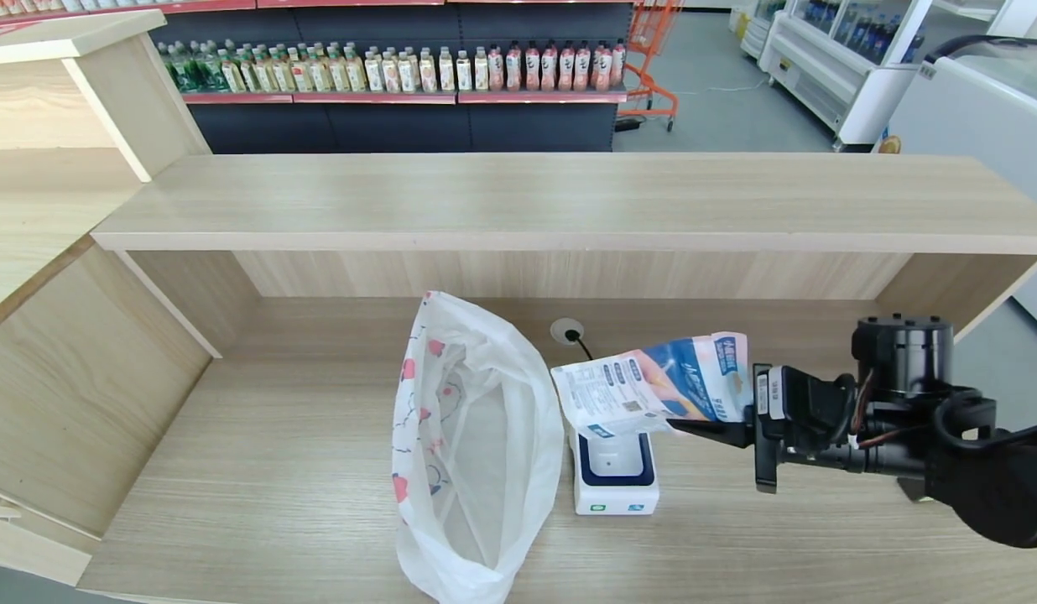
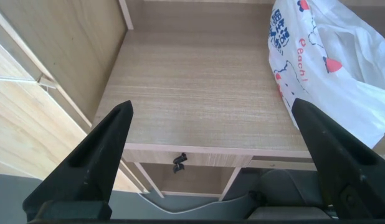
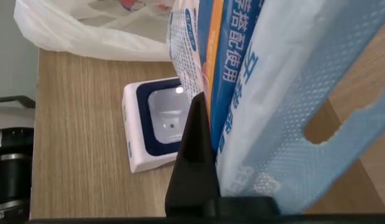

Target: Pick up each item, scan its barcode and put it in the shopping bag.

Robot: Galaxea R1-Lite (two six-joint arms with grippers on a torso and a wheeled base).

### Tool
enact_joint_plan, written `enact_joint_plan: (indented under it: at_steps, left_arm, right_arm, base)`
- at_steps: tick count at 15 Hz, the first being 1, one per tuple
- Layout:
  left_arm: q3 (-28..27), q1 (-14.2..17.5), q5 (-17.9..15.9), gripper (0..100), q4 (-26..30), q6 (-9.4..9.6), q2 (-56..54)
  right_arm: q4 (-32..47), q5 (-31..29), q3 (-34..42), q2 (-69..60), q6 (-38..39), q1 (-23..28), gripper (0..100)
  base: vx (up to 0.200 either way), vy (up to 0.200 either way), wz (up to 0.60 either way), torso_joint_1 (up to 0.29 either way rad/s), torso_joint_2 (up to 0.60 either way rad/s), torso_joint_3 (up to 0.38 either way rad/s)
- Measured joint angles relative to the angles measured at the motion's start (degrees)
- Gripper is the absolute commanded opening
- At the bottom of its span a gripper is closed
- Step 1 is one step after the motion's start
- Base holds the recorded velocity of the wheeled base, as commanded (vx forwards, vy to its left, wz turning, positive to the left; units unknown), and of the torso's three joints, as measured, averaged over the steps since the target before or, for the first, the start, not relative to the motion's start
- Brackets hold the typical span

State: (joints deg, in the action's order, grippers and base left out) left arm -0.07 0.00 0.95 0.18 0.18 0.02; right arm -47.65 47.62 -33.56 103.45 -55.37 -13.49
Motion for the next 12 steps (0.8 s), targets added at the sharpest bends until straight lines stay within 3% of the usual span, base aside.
enact_joint_plan:
  at_steps: [5,12]
  left_arm:
    - [0.0,0.0,0.0,100,0.0,0.0,0.0]
    - [0.0,0.0,0.0,100,0.0,0.0,0.0]
  right_arm:
    - [0.1,3.4,-0.6,4.8,-3.8,3.7,0]
    - [0.0,9.7,-2.5,9.2,-5.7,4.0,0]
  base:
    - [0.0,0.0,0.0,0.0,0.0,0.0]
    - [0.0,0.0,0.0,0.0,0.0,0.0]
